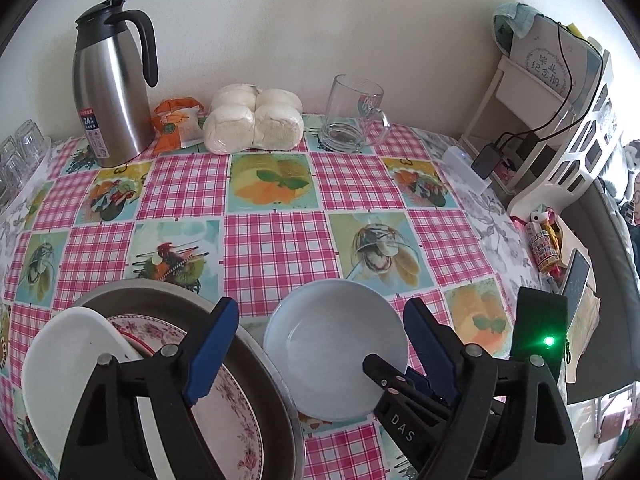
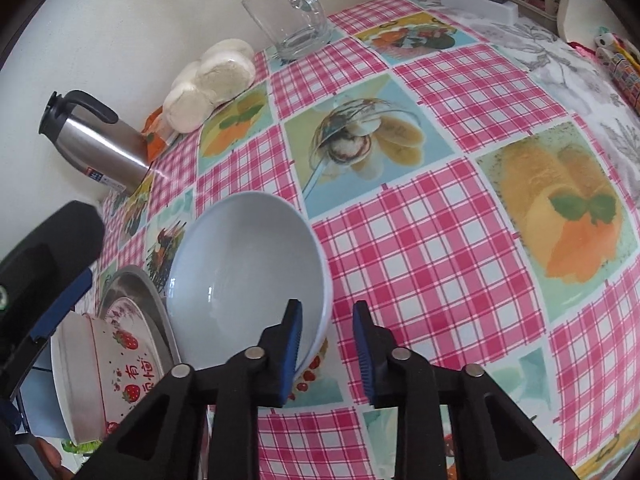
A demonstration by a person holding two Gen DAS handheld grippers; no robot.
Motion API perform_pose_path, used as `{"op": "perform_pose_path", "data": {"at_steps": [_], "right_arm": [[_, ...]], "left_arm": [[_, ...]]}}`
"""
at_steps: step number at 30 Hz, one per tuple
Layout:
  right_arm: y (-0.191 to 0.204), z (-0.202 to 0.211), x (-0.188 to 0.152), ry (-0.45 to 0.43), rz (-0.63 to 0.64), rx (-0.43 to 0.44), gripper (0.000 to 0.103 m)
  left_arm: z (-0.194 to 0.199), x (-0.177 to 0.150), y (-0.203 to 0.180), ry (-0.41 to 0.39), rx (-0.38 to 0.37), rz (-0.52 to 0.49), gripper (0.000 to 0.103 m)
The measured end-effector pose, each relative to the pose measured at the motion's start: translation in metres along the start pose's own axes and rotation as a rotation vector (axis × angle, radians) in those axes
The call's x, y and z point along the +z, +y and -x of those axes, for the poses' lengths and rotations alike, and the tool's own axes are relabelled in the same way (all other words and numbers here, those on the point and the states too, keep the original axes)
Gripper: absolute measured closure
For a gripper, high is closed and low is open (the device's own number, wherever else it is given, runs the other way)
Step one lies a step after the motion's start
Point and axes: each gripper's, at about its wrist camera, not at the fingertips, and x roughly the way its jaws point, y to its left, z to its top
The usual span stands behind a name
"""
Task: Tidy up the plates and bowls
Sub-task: 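Move both open grippers to the rim of the white round bowl, then close both grippers on the white round bowl rim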
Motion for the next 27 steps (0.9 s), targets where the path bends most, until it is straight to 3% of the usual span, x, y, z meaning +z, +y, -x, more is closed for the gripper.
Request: {"op": "perform_pose_path", "data": {"at_steps": [1, 10, 16, 24, 27], "right_arm": [[0.001, 0.001, 0.000, -0.004, 0.006, 0.001, 0.088], [-0.011, 0.006, 0.002, -0.018, 0.000, -0.034, 0.096], [-0.028, 0.012, 0.005, -0.032, -0.020, -0.049, 0.097], [-0.051, 0.019, 0.007, -0.038, -0.082, -0.034, 0.097], [-0.055, 0.019, 0.007, -0.033, -0.094, -0.025, 0.097]], "left_arm": [[-0.001, 0.000, 0.000, 0.002, 0.000, 0.000, 0.018], [-0.010, -0.005, -0.005, 0.026, 0.019, -0.032, 0.022], [-0.014, -0.008, -0.013, 0.028, 0.066, -0.079, 0.024], [-0.012, -0.012, -0.033, 0.030, 0.057, -0.156, 0.029], [-0.023, -0.017, -0.037, 0.064, 0.055, -0.163, 0.041]]}}
